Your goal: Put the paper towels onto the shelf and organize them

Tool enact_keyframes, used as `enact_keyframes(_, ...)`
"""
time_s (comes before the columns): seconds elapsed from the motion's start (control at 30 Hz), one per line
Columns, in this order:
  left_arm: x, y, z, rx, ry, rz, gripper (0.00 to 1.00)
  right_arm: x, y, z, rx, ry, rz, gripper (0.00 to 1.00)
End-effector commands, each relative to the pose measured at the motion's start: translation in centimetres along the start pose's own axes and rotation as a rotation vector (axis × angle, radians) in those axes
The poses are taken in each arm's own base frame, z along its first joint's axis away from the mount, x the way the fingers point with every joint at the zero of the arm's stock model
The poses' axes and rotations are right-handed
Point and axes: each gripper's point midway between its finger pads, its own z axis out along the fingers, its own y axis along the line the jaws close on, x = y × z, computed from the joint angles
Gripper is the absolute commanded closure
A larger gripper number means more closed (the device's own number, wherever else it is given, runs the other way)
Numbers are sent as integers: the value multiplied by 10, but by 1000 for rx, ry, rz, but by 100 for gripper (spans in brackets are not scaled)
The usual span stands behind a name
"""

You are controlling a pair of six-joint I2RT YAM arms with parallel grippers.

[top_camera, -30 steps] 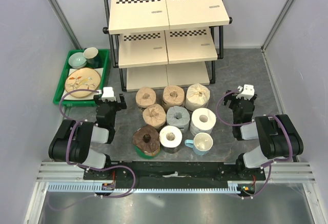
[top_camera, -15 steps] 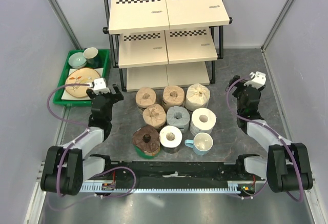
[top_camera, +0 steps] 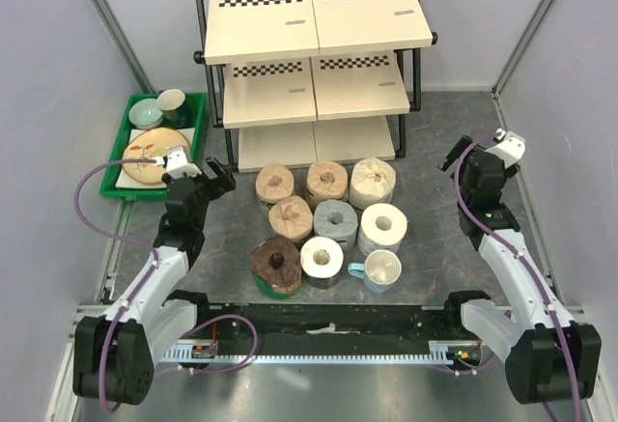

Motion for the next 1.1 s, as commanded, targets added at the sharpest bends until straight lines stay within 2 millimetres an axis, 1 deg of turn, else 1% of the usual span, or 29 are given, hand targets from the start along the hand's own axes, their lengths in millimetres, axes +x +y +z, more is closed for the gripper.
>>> enact_keyframes(0.0,0,-36,0,133,93,-114,1,-3,-24,-10,150,60,-35,2)
enact_keyframes(0.03,7,-38,-1,136,136,-119,1,-1,-25,-12,151,79,-46,2)
enact_keyframes(0.07,5,-41,0,139,144,-128,1,0,-22,-12,138,92,-45,2)
enact_keyframes(0.1,7,-41,1,140,156,-132,1,-2,-19,-13,124,96,-43,2)
enact_keyframes(0.13,8,-41,0,138,161,-134,1,0,-18,-15,115,113,-56,2)
enact_keyframes(0.17,12,-39,-1,132,172,-137,0,3,-11,-16,72,135,-58,2)
enact_keyframes(0.27,17,-39,-4,139,179,-135,1,13,-1,-19,10,188,-65,2)
enact_keyframes(0.33,16,-38,-6,144,170,-132,0,20,4,-19,-18,221,-75,2)
enact_keyframes(0.4,10,-40,-9,157,142,-124,1,28,14,-19,-73,267,-82,2)
enact_keyframes(0.43,12,-38,-11,160,136,-121,1,31,17,-19,-89,283,-85,2)
enact_keyframes(0.47,9,-39,-11,170,115,-120,1,32,21,-19,-107,293,-85,2)
enact_keyframes(0.5,9,-43,-14,195,114,-120,1,39,29,-21,-153,327,-83,2)
enact_keyframes(0.6,14,-43,-16,213,113,-110,1,48,43,-24,-238,373,-85,2)
enact_keyframes(0.7,17,-48,-15,242,124,-96,2,49,50,-29,-282,384,-84,2)
enact_keyframes(0.8,22,-50,-13,255,141,-93,5,43,55,-32,-316,364,-90,2)
enact_keyframes(0.83,26,-50,-11,257,151,-90,5,43,65,-38,-370,376,-89,2)
enact_keyframes(0.87,28,-50,-10,260,154,-88,7,43,70,-40,-396,380,-90,2)
enact_keyframes(1.0,34,-52,-8,274,166,-75,8,42,90,-50,-482,392,-108,2)
enact_keyframes(1.07,31,-52,-6,279,150,-70,8,41,104,-57,-527,391,-123,2)
